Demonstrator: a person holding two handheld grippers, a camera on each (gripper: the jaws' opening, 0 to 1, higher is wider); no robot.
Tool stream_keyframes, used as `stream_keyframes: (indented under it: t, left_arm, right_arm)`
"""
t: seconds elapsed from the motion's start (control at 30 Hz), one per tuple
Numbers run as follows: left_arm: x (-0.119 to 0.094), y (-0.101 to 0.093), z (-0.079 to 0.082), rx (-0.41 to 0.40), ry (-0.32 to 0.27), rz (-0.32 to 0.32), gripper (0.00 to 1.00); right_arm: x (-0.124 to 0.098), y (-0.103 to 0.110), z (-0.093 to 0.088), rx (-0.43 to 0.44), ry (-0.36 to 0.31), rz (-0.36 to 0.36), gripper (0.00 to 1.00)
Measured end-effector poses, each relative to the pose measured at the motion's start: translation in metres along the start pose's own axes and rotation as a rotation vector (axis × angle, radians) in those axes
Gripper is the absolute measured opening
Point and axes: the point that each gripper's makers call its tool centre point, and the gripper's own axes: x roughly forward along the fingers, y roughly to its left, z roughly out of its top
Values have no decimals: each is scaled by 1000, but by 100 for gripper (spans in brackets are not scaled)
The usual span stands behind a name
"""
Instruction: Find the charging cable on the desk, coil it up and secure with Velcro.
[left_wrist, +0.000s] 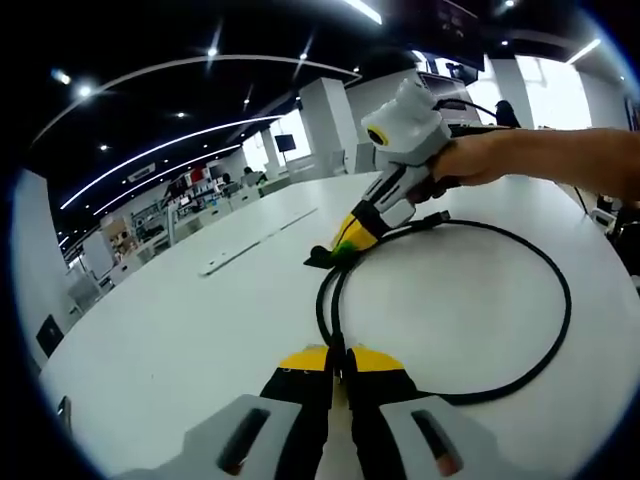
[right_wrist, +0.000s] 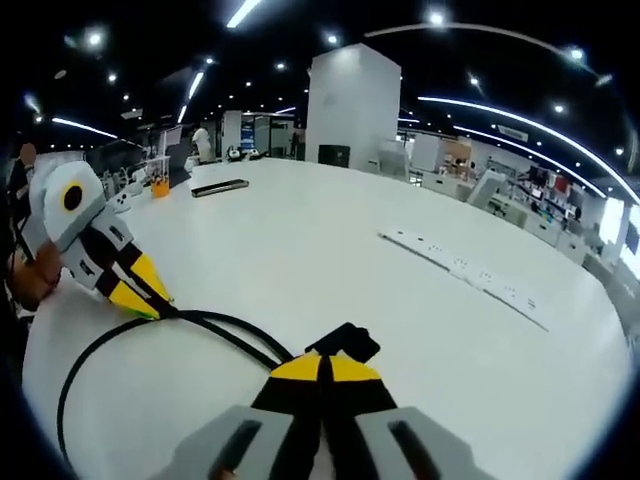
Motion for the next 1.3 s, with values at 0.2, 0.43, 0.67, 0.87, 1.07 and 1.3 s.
stream_keyframes:
  t: [0.2, 0.43, 0.67, 0.87, 1.07, 1.3]
  left_arm:
    - [0, 1, 0, -12, -9, -3, 7]
    - [0, 1, 1, -13, -9, -3, 7]
    - [0, 1, 0, -25, -15, -8, 7]
    - [0, 0, 0, -34, -22, -13, 7]
    - [-1, 0, 0, -41, -29, -17, 7]
    - [-1, -1, 1, -43, -33, -21, 7]
  right_arm:
    - [-10, 3, 22, 106, -186, 18, 4]
    - [-32, -2, 40, 106, -277, -15, 6]
    - [-47, 12, 63, 88, -398, -13, 14]
    - [-56, 28, 86, 60, -504, 4, 20]
    - [-65, 37, 105, 53, -608, 29, 25]
    - [-76, 46, 117, -23, -650, 45, 33]
